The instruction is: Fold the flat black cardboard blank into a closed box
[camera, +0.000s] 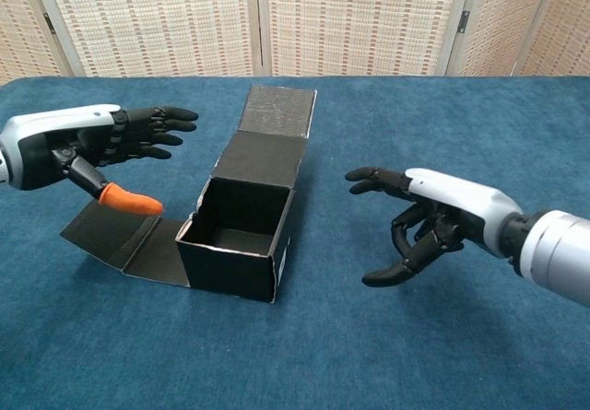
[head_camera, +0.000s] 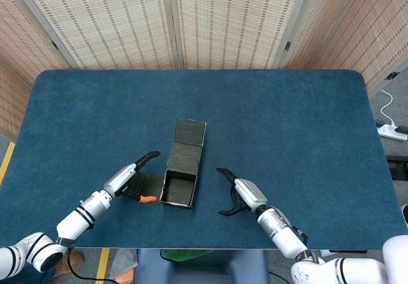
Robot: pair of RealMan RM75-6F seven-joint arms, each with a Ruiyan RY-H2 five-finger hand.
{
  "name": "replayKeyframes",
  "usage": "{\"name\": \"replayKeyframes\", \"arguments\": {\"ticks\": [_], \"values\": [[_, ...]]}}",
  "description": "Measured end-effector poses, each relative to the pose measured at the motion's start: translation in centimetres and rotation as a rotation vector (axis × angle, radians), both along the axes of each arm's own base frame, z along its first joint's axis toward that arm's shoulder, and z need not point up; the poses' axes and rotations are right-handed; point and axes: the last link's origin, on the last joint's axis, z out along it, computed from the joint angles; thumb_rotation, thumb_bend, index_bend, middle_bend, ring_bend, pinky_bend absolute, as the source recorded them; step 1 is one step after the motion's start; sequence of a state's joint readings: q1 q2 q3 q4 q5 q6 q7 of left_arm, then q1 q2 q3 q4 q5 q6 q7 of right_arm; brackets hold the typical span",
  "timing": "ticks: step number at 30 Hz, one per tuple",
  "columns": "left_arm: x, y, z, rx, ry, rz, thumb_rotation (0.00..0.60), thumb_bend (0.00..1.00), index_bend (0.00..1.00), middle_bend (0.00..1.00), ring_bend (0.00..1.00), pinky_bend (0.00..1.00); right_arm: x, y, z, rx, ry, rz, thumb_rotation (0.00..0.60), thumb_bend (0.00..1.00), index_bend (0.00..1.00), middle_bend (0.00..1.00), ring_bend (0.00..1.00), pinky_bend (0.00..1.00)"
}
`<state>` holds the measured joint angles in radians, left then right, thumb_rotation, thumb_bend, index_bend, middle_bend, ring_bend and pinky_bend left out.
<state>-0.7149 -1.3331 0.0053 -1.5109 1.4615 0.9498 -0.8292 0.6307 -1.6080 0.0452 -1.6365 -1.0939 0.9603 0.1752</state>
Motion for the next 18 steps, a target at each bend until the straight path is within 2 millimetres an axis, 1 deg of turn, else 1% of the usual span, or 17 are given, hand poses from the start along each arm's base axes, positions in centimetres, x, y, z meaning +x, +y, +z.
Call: {"name": "replayKeyframes", "arguments": {"ticks": [5, 10, 13, 16, 18], "values": [[-0.1, -0.1, 0.4, -0.002, -0.023, 0.015, 0.600, 0.20, 0.00, 0.00, 0.00, 0.05, 1.9, -0.3, -2.5, 0.026, -0.054, -0.066, 0.600, 0.00, 0.00, 0.00, 0.65, 1.00], [-0.4, -0.1, 0.7, -0.006, -0.038, 0.032, 0.600, 0.20, 0.00, 0.00, 0.00, 0.05, 4.4, -0.6, -4.7, 0.017, -0.047, -0.032, 0.600, 0.00, 0.00, 0.00, 0.64, 1.00], [-0.5, -0.1, 0.9, -0.010, -0.051, 0.042, 0.600, 0.20, 0.00, 0.00, 0.00, 0.05, 5.6, -1.0, -5.8, 0.001, -0.037, -0.022, 0.600, 0.00, 0.00, 0.00, 0.64, 1.00], [-0.6, 0.0, 1.1, -0.014, -0.059, 0.045, 0.600, 0.19, 0.00, 0.00, 0.00, 0.05, 6.3, -1.4, -6.7, -0.004, -0.031, -0.028, 0.600, 0.00, 0.00, 0.00, 0.64, 1.00], [-0.7, 0.0, 1.1, -0.014, -0.059, 0.046, 0.600, 0.19, 0.00, 0.00, 0.00, 0.05, 6.5, -1.6, -7.1, -0.011, -0.024, -0.031, 0.600, 0.00, 0.00, 0.00, 0.64, 1.00]]}}
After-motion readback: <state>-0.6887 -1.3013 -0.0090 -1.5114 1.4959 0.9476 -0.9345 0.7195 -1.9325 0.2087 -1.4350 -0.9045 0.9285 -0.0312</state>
